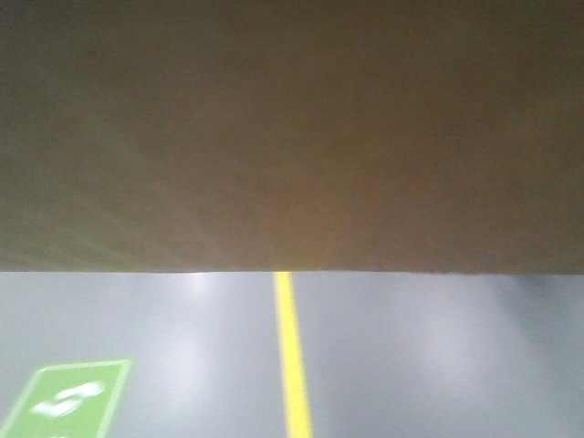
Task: Grab box from left shelf to table start
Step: 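Carry the box with both grippers toward the white table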
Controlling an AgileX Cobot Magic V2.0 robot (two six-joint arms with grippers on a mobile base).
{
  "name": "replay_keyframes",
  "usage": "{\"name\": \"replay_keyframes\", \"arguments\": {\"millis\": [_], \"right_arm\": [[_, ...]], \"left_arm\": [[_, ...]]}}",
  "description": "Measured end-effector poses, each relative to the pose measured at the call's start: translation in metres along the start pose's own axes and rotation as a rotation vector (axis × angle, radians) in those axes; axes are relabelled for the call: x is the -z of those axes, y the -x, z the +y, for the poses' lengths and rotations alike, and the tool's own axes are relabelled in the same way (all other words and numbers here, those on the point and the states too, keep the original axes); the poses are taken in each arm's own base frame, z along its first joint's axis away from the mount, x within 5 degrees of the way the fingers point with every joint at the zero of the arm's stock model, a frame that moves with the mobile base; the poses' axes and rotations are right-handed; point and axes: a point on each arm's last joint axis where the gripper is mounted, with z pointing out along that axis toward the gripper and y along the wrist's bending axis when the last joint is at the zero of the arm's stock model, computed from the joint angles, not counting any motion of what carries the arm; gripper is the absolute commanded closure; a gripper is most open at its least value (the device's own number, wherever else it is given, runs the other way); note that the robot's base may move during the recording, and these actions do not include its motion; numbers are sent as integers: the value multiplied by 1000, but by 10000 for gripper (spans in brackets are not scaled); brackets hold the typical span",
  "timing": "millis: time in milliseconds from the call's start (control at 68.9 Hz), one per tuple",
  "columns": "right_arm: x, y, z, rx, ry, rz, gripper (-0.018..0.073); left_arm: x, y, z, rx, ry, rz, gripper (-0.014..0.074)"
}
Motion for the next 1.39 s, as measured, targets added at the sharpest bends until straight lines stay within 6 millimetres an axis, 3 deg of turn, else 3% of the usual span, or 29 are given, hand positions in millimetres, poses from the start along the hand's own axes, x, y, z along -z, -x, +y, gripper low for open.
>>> {"name": "replay_keyframes", "arguments": {"millis": [1393], "right_arm": [[0,0,0,0,0,0,510]], "left_arm": [[0,0,0,0,0,0,688]]}}
